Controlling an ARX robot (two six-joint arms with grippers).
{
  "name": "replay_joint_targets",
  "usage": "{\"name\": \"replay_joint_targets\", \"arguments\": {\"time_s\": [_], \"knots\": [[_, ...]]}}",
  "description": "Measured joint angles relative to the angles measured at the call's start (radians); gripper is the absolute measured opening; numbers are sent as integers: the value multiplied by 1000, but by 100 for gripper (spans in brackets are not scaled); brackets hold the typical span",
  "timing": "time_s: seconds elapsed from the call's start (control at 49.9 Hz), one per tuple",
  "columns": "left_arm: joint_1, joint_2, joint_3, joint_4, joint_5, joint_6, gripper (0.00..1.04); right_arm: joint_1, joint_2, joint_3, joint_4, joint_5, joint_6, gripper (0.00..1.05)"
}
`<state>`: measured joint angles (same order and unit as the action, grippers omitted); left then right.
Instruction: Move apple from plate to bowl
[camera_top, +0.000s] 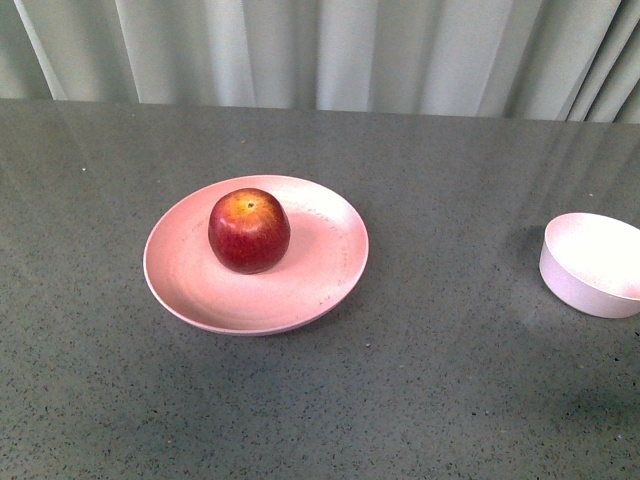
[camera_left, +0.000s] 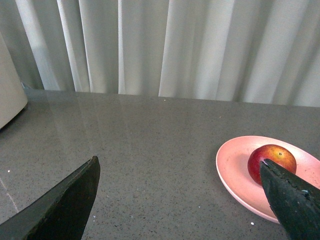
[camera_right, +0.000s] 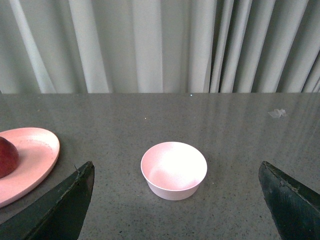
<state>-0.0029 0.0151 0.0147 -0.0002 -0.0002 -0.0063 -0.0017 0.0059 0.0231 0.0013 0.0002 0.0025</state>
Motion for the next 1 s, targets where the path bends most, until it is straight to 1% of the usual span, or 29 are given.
{"name": "replay_joint_targets", "arguments": {"time_s": [1.003], "knots": [[0, 0, 0, 0, 0, 0, 96, 0, 0, 0, 0, 0, 0, 96]]}}
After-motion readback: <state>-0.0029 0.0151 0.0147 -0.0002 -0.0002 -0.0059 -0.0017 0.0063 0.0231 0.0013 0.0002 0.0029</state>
